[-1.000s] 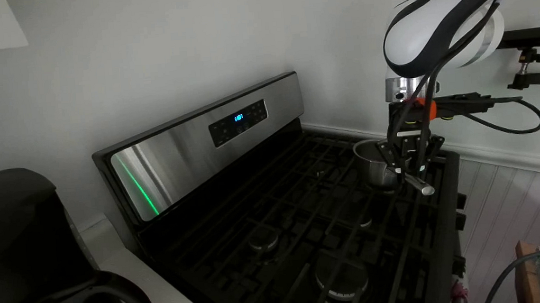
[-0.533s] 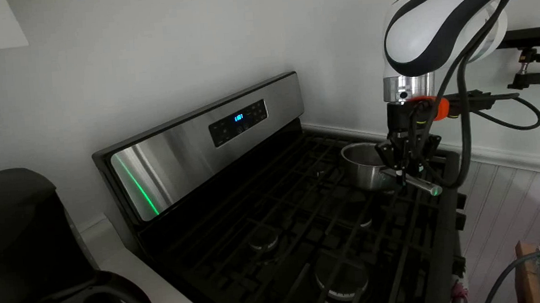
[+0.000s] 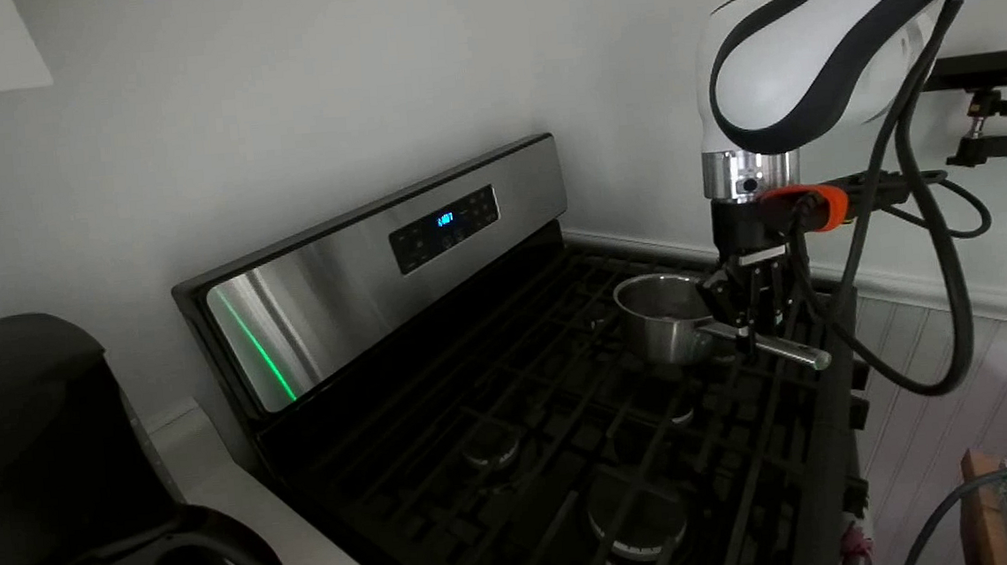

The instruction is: Move the silver pot to the left

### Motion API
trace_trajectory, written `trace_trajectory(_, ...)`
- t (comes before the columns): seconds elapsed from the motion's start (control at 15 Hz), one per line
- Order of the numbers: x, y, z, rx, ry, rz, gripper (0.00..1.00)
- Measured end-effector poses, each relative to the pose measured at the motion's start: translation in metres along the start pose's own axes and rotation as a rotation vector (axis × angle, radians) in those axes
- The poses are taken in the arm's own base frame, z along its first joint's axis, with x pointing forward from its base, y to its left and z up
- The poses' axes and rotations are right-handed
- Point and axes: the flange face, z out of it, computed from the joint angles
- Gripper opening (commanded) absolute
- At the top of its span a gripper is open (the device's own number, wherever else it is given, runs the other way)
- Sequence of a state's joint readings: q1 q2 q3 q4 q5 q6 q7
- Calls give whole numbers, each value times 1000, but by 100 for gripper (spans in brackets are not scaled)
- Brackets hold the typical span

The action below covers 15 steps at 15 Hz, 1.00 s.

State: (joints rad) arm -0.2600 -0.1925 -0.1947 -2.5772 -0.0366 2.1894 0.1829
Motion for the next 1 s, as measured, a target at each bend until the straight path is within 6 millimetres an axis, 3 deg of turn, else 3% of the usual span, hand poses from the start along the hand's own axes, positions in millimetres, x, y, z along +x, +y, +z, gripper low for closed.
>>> trace_trajectory(0.2, -1, -5, 0, -13, 1, -28, 28)
trace_trajectory(0.27, -1, -5, 0, -13, 1, -29, 7)
trace_trajectory(1.0, -6, -11, 8, -61, -11, -194, 7)
